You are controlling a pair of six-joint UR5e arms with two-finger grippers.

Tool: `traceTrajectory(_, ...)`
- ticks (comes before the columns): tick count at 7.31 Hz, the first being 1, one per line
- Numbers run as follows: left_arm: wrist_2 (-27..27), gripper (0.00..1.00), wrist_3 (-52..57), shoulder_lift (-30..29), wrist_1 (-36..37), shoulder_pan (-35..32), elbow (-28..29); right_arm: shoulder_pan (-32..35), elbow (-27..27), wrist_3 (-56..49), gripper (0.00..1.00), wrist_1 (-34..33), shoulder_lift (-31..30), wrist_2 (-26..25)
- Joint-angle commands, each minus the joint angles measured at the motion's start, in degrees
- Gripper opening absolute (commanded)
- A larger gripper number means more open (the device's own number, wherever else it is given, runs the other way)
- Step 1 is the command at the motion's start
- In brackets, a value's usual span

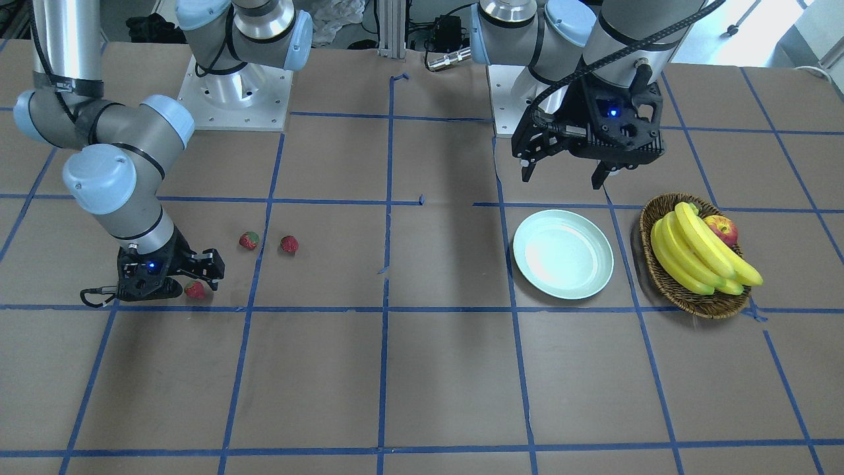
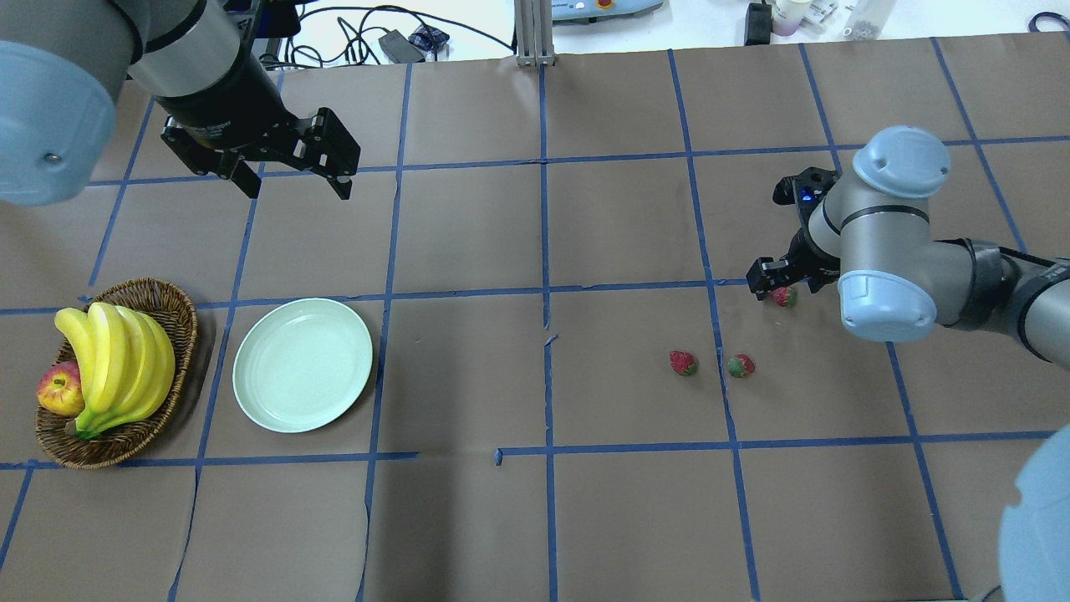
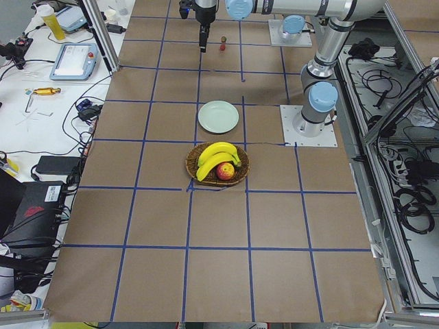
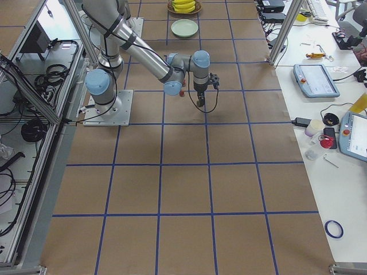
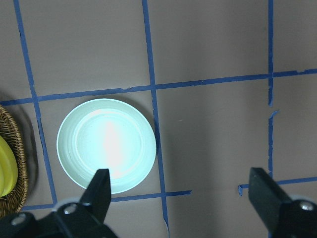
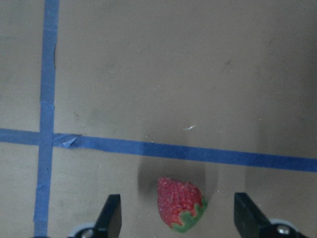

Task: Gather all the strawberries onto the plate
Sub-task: 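Lower the right gripper onto the farthest strawberry and grasp it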

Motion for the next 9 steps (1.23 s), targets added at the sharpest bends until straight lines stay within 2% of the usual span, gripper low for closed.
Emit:
traceTrajectory(1, 0.00, 1.00, 0.00, 0.00, 0.06, 0.00, -0.09, 0.00, -0.03, -0.09, 0.76, -0.10, 1.09, -0.23)
traceTrajectory(2, 0.00, 1.00, 0.00, 0.00, -0.03, 0.00, -0.09, 0.00, -0.12, -0.09, 0.53, -0.10, 1.09, -0.23)
traceTrajectory(3, 0.00, 1.00, 0.00, 0.00, 0.06, 0.00, -0.09, 0.00, -0.38, -0.01, 0.08, -0.10, 1.09, -0.23)
traceTrajectory(4, 0.00, 1.00, 0.00, 0.00, 0.06, 0.00, -0.09, 0.00, -0.12, -0.01, 0.00, -0.36, 1.01, -0.23)
traceTrajectory(6, 0.00, 1.00, 0.00, 0.09, 0.14, 0.00, 0.00, 0.52, -1.60, 1.39, 0.00, -0.62, -0.13, -0.06)
traceTrajectory(7, 0.00, 1.00, 0.00, 0.17, 0.14, 0.00, 0.00, 2.44, -4.14, 7.84, 0.00, -0.02, -0.57, 0.64)
traceTrajectory(9, 0.00, 1.00, 0.00, 0.26, 0.14, 0.00, 0.00, 17.67, -6.61, 26.53, 0.00, -0.72, -0.06, -0.40)
